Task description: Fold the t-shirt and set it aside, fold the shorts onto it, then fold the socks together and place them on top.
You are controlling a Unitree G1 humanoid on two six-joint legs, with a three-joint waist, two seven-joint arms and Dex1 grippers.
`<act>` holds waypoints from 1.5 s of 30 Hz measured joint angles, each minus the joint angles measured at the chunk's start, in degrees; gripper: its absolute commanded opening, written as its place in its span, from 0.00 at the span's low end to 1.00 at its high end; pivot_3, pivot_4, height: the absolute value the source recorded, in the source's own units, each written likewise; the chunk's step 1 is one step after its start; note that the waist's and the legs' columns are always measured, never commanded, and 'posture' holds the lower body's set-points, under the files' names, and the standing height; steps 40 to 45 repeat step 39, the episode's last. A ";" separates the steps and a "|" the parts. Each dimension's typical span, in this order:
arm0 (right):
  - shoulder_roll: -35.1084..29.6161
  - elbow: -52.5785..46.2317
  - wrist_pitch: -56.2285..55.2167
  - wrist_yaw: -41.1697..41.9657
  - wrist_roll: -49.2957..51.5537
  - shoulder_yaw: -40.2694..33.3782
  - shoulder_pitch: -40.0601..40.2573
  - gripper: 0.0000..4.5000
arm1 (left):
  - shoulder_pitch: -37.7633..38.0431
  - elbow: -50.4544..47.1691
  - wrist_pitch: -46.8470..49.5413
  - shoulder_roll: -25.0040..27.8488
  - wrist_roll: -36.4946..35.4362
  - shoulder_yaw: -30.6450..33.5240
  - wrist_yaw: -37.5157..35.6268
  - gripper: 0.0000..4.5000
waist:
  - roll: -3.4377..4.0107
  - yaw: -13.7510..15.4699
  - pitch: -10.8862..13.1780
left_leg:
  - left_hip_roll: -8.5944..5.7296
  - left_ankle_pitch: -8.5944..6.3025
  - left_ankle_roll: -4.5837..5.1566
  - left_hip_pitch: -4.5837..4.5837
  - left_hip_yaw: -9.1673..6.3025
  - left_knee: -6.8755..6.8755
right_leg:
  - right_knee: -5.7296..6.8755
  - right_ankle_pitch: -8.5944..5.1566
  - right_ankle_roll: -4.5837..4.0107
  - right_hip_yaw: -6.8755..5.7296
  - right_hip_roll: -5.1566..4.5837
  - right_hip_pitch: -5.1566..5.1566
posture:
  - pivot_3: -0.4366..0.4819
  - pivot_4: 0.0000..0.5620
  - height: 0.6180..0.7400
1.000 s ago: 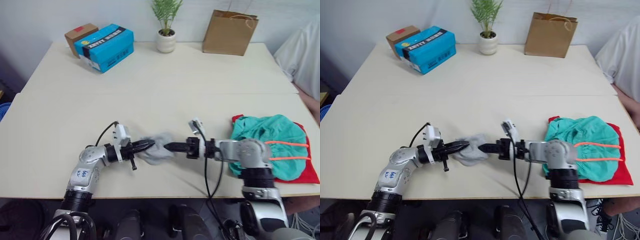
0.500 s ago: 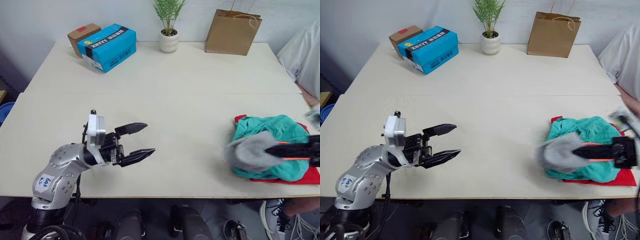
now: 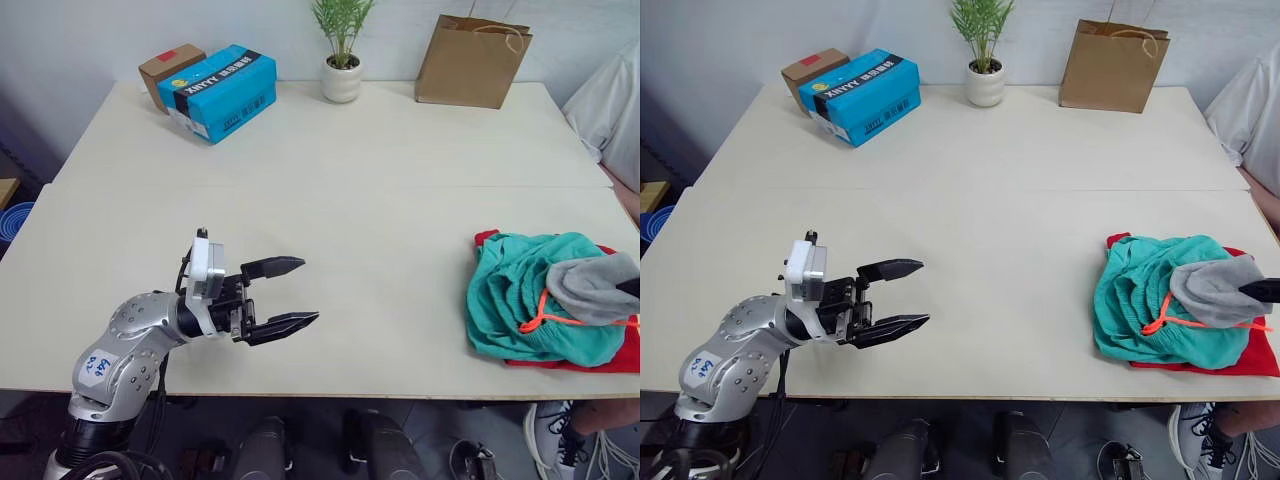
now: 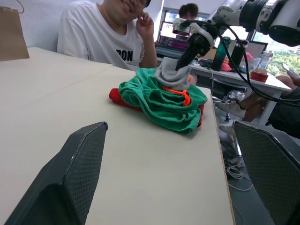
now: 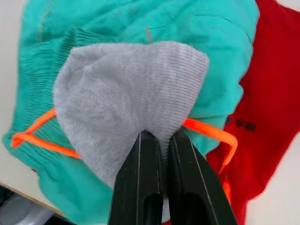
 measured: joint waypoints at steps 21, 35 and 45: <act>-3.11 -0.41 -20.61 1.14 -5.50 -10.90 -0.50 1.00 | 3.42 3.25 -1.26 8.12 7.33 1.76 -0.44 1.00 | 0.58 -1.05 0.01 | 0.15 0.06 -0.23 0.13 0.03 0.02 | 0.08 0.09 -0.13 0.04 0.20 0.02 | 0.48 0.27 1.00; 33.15 -29.87 -50.48 -1.70 0.78 -8.35 8.71 1.00 | 7.61 14.61 -17.32 12.28 24.29 4.95 2.28 1.00 | 0.39 -0.23 0.03 | 0.19 0.16 -0.13 0.04 0.06 0.00 | 0.18 0.18 -0.17 0.01 0.11 -0.06 | 0.48 0.27 1.00; 38.07 -27.11 -56.79 -3.26 -0.98 -6.53 9.65 1.00 | 8.54 17.76 -21.00 12.24 26.25 6.06 3.09 1.00 | 0.37 0.06 0.03 | 0.08 0.09 0.13 0.08 0.03 0.04 | 0.21 0.24 -0.13 -0.01 -0.08 0.01 | 0.48 0.27 1.00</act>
